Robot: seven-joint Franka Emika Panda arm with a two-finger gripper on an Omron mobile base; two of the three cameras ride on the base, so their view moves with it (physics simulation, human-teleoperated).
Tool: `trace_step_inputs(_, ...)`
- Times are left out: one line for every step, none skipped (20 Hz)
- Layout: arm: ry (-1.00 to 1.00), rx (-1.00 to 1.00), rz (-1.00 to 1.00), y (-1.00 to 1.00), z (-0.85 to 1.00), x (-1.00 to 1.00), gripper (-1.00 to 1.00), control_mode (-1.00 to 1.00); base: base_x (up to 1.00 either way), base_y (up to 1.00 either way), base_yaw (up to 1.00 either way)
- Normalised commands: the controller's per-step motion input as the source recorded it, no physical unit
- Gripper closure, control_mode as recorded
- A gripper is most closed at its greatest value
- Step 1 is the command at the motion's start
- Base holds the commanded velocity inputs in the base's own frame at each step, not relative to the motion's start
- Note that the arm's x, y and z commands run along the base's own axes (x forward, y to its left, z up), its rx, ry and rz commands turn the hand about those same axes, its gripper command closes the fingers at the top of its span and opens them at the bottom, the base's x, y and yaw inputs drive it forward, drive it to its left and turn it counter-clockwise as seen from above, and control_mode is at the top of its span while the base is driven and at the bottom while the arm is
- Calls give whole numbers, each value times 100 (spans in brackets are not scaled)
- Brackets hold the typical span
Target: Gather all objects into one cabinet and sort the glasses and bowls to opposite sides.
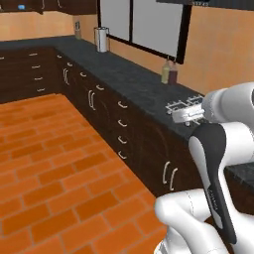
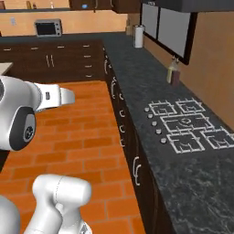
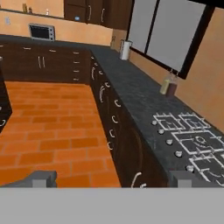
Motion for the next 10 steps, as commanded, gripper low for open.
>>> trace_step_inputs(0, 0, 0, 0, 0, 0, -100, 100, 100, 1, 30)
trace_step_inputs(0, 0, 0, 0, 0, 0, -100, 100, 100, 0, 29)
trace_step_inputs(0, 0, 0, 0, 0, 0, -100, 100, 100, 0, 28)
trace_step_inputs(0, 0, 0, 0, 0, 0, -100, 100, 100, 0, 26)
trace_step_inputs(0, 0, 0, 0, 0, 0, -100, 100, 100, 0, 27)
trace_step_inputs(0, 0, 0, 0, 0, 0, -100, 100, 100, 0, 26)
trace_step_inputs(0, 0, 0, 0, 0, 0, -100, 100, 100, 0, 25)
trace_step_inputs(0, 0, 0, 0, 0, 0, -100, 100, 100, 0, 25)
trace_step_inputs(0, 0, 0, 0, 0, 0, -100, 100, 100, 0, 26)
trace_step_inputs(0, 0, 0, 0, 0, 0, -100, 100, 100, 0, 25)
